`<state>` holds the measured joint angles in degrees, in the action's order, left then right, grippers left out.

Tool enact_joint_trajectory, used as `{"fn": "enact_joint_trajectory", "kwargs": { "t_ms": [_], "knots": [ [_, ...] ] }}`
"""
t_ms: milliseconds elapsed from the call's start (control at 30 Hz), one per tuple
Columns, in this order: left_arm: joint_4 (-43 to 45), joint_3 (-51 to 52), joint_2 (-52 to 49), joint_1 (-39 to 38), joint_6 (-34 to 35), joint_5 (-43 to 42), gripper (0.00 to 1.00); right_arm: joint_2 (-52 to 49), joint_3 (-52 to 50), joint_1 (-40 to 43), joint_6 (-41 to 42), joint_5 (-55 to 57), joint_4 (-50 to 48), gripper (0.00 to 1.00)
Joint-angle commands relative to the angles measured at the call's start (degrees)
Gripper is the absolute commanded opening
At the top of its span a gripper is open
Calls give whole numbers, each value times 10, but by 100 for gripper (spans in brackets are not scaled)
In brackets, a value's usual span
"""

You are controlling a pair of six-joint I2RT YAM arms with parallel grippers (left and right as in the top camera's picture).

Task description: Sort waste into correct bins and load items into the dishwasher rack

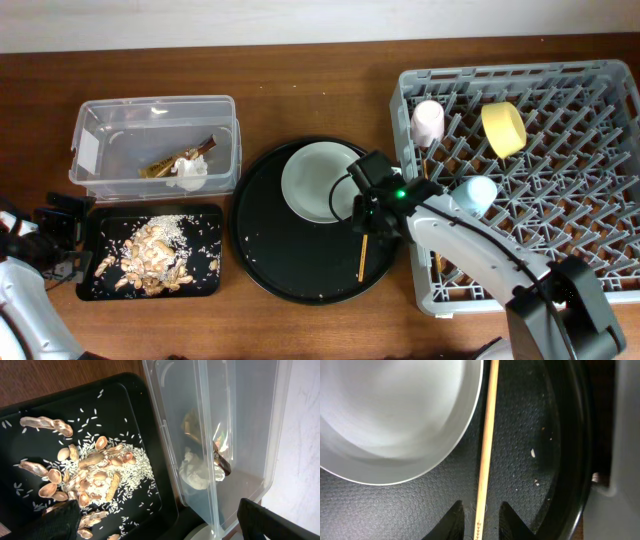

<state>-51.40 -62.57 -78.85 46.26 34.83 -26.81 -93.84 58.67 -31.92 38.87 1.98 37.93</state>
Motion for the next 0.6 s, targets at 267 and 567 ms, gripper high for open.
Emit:
{"fn": "enact_joint_trajectory", "kwargs": {
  "t_ms": [267,567],
  "knots": [
    [-1,-9,8,3,3,-2,99,-58,-28,-49,24,63,-57,21],
    [-1,-9,8,3,3,-2,100,-89,-28,-48,37,69,-60,4]
  ]
}}
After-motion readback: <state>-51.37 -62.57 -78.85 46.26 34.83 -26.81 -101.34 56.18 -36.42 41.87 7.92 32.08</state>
